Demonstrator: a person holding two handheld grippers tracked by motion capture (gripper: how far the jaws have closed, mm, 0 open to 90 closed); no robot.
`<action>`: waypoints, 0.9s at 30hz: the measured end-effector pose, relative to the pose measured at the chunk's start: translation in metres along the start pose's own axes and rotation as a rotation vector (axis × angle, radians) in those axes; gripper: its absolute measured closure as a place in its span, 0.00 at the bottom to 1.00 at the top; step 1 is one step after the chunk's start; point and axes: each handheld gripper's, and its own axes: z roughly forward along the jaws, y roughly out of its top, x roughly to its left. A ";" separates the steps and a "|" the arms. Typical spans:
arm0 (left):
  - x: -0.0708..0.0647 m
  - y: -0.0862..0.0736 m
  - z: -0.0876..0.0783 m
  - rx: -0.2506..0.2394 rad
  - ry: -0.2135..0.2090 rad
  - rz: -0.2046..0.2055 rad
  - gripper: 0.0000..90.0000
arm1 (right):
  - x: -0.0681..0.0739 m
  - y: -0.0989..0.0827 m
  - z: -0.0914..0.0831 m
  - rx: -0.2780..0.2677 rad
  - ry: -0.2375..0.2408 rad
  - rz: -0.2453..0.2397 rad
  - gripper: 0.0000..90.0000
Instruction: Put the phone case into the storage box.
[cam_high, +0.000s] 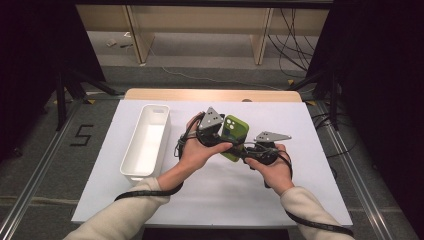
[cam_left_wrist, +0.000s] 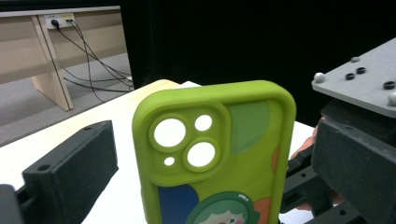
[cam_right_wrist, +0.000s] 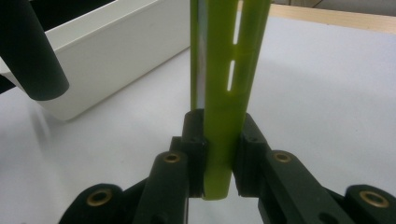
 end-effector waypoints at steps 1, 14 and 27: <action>0.000 0.000 0.000 -0.001 0.002 -0.008 0.00 | 0.000 0.000 0.000 -0.001 0.000 0.004 0.87; -0.003 -0.001 0.006 -0.002 0.035 -0.009 0.05 | 0.005 -0.001 0.003 0.000 0.003 -0.001 0.86; -0.008 -0.003 0.009 0.005 0.056 -0.016 0.14 | 0.007 -0.001 0.003 0.002 -0.014 -0.008 0.86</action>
